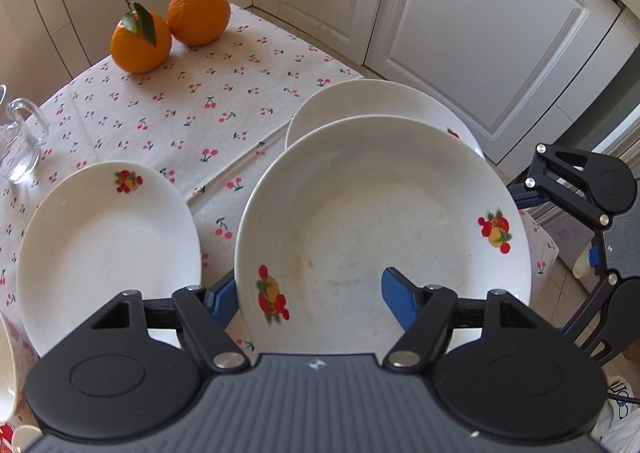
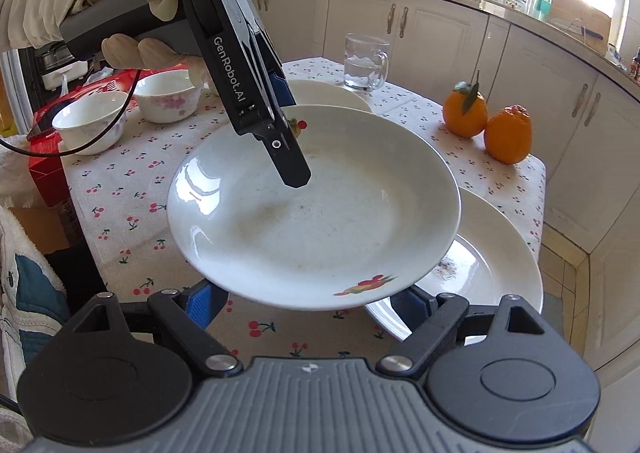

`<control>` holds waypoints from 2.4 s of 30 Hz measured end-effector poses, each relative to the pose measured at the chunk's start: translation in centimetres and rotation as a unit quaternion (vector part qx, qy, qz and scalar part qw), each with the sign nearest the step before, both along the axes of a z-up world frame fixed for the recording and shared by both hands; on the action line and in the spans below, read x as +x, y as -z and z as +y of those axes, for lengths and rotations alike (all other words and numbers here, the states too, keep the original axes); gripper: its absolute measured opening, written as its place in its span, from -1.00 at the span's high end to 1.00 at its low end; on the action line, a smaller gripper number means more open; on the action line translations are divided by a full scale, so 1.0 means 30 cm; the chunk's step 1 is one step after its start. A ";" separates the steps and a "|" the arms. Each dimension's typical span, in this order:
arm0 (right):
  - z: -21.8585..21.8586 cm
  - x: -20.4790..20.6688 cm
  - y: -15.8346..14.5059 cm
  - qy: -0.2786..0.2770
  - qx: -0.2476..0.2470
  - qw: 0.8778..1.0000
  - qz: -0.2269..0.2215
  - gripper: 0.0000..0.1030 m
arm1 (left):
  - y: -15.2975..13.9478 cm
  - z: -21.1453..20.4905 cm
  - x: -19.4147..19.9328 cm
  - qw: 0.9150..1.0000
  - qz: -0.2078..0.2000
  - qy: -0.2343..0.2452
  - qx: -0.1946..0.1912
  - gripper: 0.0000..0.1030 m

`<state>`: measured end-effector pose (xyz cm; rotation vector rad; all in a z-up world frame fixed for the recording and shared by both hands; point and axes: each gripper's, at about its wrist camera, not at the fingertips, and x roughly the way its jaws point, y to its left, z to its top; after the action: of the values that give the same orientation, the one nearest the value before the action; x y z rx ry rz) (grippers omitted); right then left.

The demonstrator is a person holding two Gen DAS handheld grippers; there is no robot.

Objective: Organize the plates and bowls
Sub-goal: 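Carry the fruit-decal plate over the stained plate and lower it on, then open the left tool and withdraw it from the stacked plates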

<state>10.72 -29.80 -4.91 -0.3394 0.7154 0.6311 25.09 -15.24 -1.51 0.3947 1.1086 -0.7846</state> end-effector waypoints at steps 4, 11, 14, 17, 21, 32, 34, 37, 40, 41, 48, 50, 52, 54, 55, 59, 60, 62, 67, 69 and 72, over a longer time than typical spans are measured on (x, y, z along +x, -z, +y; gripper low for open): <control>-0.045 0.007 0.001 0.021 -0.001 1.000 0.000 -0.76 | 0.011 -0.069 0.034 1.000 0.001 0.018 0.001 -0.40; -0.116 0.021 -0.001 0.056 -0.002 0.998 -0.001 -0.76 | 0.024 -0.172 0.076 0.999 -0.001 0.048 -0.001 -0.40; -0.141 0.023 0.000 0.070 -0.002 0.998 -0.001 -0.76 | 0.029 -0.211 0.088 0.998 -0.002 0.057 -0.001 -0.40; -0.160 0.021 0.004 0.084 0.000 0.996 -0.001 -0.76 | 0.039 -0.244 0.102 0.998 0.000 0.065 -0.001 -0.40; -0.180 0.024 0.011 0.100 0.001 0.995 0.005 -0.76 | 0.051 -0.280 0.118 0.997 0.003 0.076 -0.003 -0.40; -0.204 0.055 0.023 0.136 0.010 0.990 0.030 -0.76 | 0.093 -0.329 0.172 0.996 0.017 0.088 -0.007 -0.40; -0.205 0.064 0.026 0.141 0.011 0.989 0.035 -0.76 | 0.098 -0.333 0.179 0.996 0.019 0.090 -0.007 -0.40; -0.209 0.076 0.028 0.149 0.013 0.988 0.045 -0.76 | 0.108 -0.340 0.194 0.996 0.029 0.088 -0.008 -0.40; -0.210 0.085 0.029 0.157 0.013 0.986 0.050 -0.76 | 0.111 -0.347 0.199 0.996 0.028 0.090 -0.010 -0.41; -0.210 0.085 0.028 0.158 0.012 0.986 0.050 -0.76 | 0.112 -0.348 0.198 0.995 0.027 0.091 -0.009 -0.41; -0.212 0.084 0.025 0.160 0.012 0.986 0.050 -0.76 | 0.119 -0.359 0.204 0.994 0.024 0.102 -0.002 -0.41; -0.212 0.082 0.024 0.161 0.013 0.986 0.050 -0.76 | 0.119 -0.364 0.202 0.994 0.020 0.107 0.004 -0.41; -0.210 0.079 0.022 0.163 0.014 0.985 0.048 -0.76 | 0.115 -0.368 0.194 0.994 0.014 0.112 0.008 -0.42; -0.212 0.075 0.020 0.164 0.016 0.985 0.046 -0.76 | 0.115 -0.373 0.191 0.993 0.009 0.115 0.012 -0.42; -0.213 0.072 0.018 0.165 0.017 0.985 0.045 -0.76 | 0.116 -0.374 0.190 0.993 0.007 0.117 0.013 -0.42; -0.217 0.059 0.007 0.166 0.016 0.985 0.038 -0.76 | 0.118 -0.380 0.192 0.993 0.004 0.120 0.017 -0.42; -0.218 0.057 0.004 0.166 0.017 0.985 0.037 -0.76 | 0.118 -0.381 0.192 0.993 0.002 0.120 0.017 -0.42; -0.220 0.054 0.001 0.166 0.018 0.985 0.035 -0.76 | 0.117 -0.380 0.191 0.993 0.000 0.121 0.018 -0.42; -0.219 0.053 0.001 0.166 0.018 0.985 0.033 -0.77 | 0.103 -0.371 0.188 0.993 -0.009 0.116 0.016 -0.42; -0.218 0.054 0.002 0.167 0.017 0.985 0.033 -0.77 | 0.096 -0.362 0.195 0.994 -0.009 0.112 0.011 -0.44; -0.214 0.061 0.004 0.167 0.016 0.985 0.035 -0.77 | 0.087 -0.350 0.194 0.994 -0.013 0.109 0.008 -0.45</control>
<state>12.55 -36.22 -5.03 -0.1619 0.8064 0.3373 30.90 -25.73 -4.12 0.5452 1.0584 -0.9602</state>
